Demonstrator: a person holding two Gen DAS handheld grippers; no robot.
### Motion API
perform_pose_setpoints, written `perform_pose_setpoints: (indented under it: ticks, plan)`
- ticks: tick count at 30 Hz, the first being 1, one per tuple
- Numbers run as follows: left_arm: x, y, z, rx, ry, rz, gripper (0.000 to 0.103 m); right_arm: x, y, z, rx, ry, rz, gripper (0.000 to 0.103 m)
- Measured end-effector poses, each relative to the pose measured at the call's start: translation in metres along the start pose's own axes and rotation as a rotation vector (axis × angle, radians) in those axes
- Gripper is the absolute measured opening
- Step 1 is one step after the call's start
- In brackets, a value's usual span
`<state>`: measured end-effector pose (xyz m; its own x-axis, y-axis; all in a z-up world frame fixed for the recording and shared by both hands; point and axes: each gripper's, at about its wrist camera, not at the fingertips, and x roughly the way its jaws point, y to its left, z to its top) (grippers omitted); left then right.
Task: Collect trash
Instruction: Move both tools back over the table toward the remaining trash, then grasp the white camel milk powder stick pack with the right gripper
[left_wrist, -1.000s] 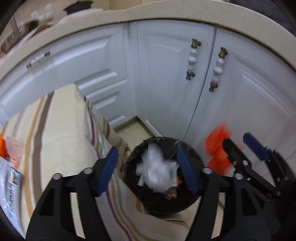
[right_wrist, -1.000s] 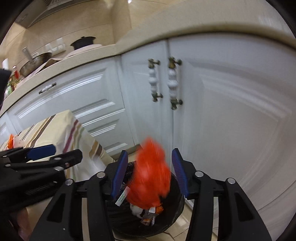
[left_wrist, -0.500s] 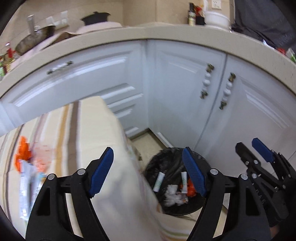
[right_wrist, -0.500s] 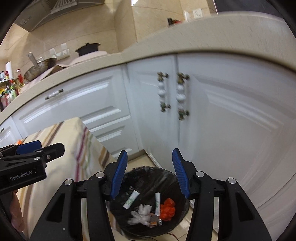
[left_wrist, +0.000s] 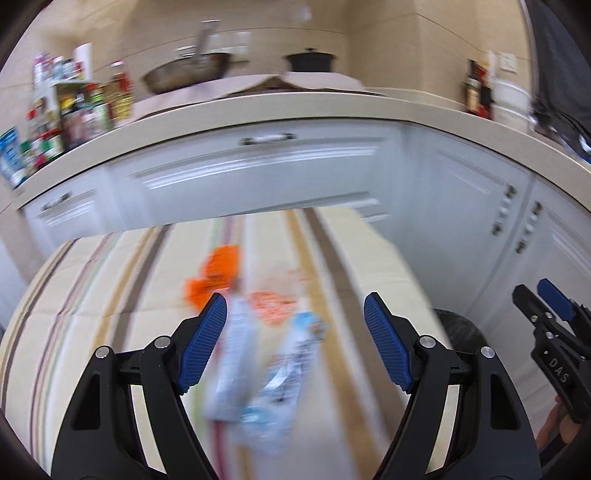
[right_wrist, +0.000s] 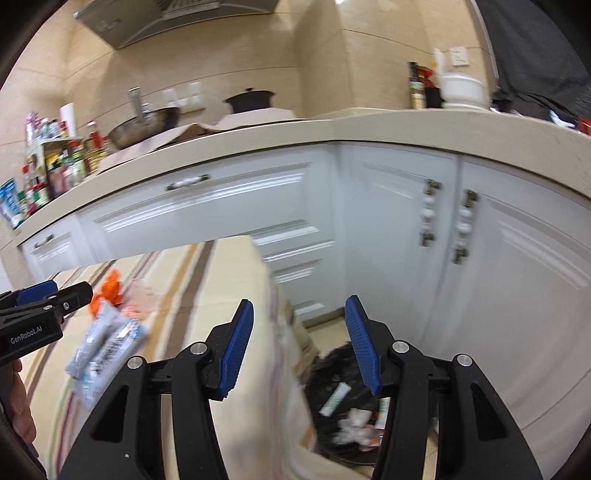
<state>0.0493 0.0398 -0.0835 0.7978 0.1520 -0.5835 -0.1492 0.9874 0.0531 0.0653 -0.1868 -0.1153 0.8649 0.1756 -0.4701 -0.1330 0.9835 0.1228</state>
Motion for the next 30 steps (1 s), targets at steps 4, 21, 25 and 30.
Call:
perform_pose_setpoints:
  ticks: [4, 21, 25, 30]
  plan:
    - [-0.01, 0.046, -0.009, -0.053, -0.001, 0.064, 0.075, 0.001, 0.039, -0.001, -0.04, 0.009, 0.054, 0.052]
    - [-0.024, 0.182, -0.055, -0.228, 0.04, 0.256, 0.075, 0.022, 0.157, -0.023, -0.151, 0.119, 0.186, 0.052]
    - [-0.022, 0.193, -0.061, -0.247, 0.05, 0.248, 0.075, 0.026, 0.169, -0.027, -0.154, 0.153, 0.189, 0.052]
    - [-0.019, 0.198, -0.065, -0.257, 0.058, 0.231, 0.075, 0.034, 0.181, -0.035, -0.17, 0.209, 0.179, 0.052]
